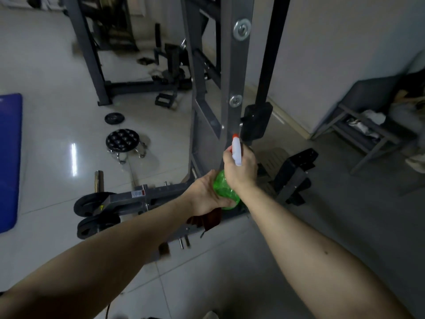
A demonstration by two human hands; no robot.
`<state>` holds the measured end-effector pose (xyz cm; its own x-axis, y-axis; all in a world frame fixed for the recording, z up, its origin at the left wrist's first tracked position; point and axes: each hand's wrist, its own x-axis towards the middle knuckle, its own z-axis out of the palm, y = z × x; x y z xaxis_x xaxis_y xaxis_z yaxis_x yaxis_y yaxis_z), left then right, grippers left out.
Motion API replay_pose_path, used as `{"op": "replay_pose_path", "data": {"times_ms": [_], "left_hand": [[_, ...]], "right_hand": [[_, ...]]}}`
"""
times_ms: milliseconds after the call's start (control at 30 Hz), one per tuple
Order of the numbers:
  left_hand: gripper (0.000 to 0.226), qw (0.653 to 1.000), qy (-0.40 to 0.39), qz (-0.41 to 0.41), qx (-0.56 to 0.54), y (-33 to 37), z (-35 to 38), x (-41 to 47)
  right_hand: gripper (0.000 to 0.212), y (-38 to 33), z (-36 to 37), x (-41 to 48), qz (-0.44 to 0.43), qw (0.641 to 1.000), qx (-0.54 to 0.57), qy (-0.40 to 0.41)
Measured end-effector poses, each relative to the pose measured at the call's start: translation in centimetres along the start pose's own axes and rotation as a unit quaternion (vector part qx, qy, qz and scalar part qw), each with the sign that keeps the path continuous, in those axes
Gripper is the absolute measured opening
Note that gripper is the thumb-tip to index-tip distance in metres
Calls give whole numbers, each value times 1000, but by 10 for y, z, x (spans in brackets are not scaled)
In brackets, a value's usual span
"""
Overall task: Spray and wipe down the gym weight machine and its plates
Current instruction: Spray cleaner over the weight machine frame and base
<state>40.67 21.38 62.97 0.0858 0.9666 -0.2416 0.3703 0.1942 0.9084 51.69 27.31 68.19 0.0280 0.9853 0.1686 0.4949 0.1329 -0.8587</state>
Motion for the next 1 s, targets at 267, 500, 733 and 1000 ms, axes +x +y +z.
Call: {"op": "replay_pose_path", "data": {"times_ms": [267, 500, 733, 1000], "left_hand": [[101, 997, 62, 47, 2, 49, -24, -6], [90, 985, 135, 110, 19, 110, -54, -10], [106, 961, 206, 173, 70, 171, -78, -11], [103, 964, 182, 155, 114, 198, -60, 6]], "right_hand": [[28, -50, -22, 19, -63, 998, 15, -19], [24, -114, -47, 50, -144, 988, 55, -5], [20, -170, -79, 77, -209, 973, 97, 27], [24, -154, -107, 103, -157, 982, 103, 21]]}}
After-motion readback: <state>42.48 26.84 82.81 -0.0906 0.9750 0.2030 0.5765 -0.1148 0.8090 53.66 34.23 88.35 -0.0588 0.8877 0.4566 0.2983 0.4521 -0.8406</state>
